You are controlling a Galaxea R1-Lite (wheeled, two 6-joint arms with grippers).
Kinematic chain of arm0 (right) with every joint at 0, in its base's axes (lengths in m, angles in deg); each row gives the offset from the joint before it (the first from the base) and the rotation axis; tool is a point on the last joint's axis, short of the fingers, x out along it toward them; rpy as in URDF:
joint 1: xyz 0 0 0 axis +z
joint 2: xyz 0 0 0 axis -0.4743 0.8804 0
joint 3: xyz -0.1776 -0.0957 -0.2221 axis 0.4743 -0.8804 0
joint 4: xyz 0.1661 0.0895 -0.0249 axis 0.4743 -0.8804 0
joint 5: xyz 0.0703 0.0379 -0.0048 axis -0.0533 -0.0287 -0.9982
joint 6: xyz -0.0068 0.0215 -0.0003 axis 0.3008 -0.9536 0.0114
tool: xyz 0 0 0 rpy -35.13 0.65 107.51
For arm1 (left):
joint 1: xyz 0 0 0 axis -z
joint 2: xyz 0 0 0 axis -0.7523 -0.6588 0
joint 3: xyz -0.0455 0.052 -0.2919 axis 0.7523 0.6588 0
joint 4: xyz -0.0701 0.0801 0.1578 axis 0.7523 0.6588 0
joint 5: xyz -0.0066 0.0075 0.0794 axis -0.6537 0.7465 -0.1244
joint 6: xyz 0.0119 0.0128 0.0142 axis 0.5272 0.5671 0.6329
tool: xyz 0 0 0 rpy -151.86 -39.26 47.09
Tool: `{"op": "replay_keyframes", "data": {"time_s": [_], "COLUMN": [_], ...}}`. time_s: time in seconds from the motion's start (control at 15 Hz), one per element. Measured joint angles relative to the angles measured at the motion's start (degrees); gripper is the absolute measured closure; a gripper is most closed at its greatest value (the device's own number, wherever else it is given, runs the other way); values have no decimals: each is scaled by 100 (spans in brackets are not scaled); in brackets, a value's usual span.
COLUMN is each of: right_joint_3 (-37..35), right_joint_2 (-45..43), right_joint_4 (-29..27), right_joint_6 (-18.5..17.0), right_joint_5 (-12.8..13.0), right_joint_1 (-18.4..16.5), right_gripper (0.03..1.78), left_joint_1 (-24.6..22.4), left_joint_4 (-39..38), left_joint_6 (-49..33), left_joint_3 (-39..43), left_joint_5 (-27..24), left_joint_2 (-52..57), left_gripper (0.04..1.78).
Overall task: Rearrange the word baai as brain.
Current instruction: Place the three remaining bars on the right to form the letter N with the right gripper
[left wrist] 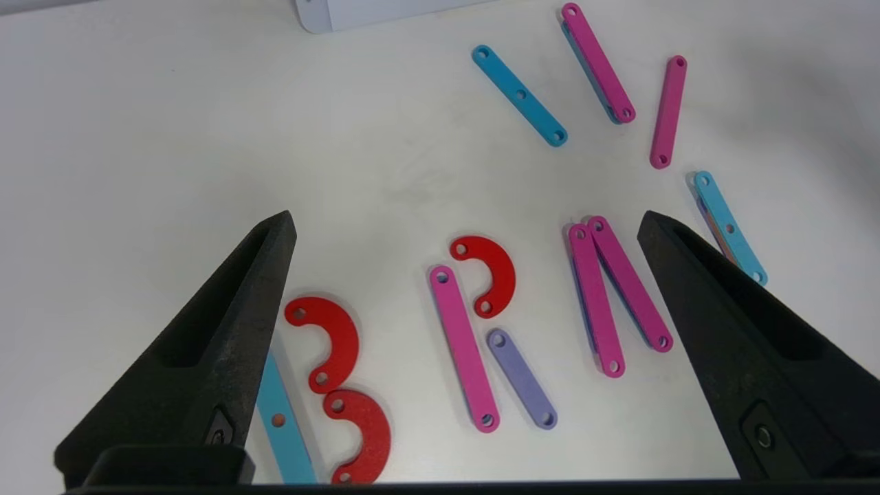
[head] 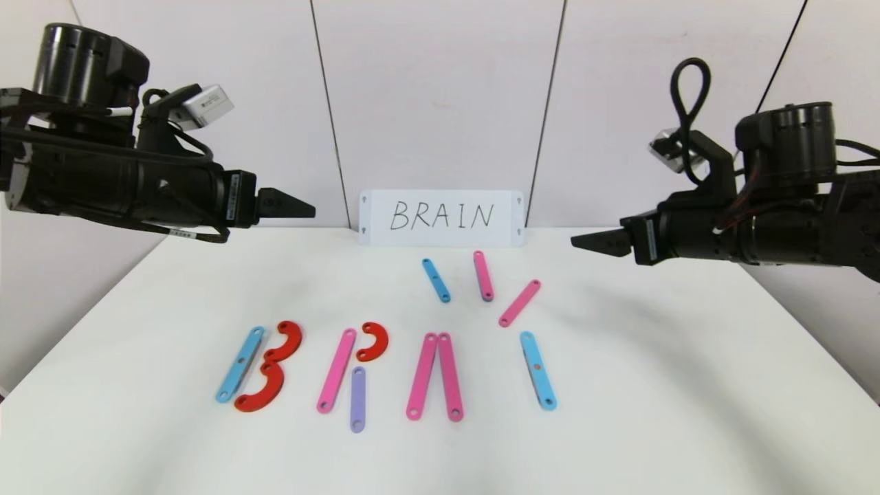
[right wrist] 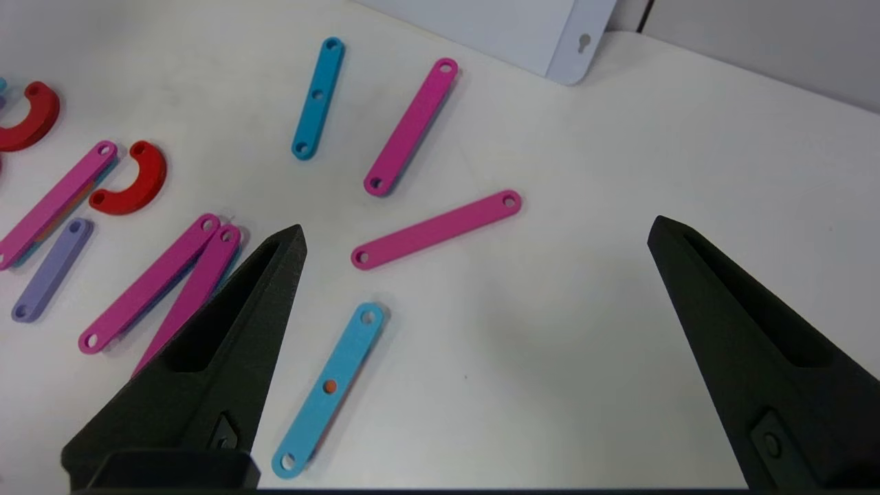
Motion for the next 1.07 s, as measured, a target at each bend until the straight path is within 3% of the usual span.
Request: {"op": "replay_keyframes", "data": {"time_s": [0.4,0.73,1.07], "right_joint_3": [1495,2611,3274], "right_joint_2": [1438,2594,3390], "right_joint_4": [-24,-5,11], "right_joint_6": [-5,-2,-18], "right_joint_5": [863,1025,1268], "right_joint_1": [886,1284,1563], "right_gripper": [7,7,7], "left_joint_1": [-148,-139,-119], "left_joint_4": [-52,-99,-177], "left_joint_6": [241,247,247], "left_joint_3": [135,146,146], "left_joint_5": [-20,-163,-163], "left_joint_2": [167,107,46], "left_gripper": [8,8,8]}}
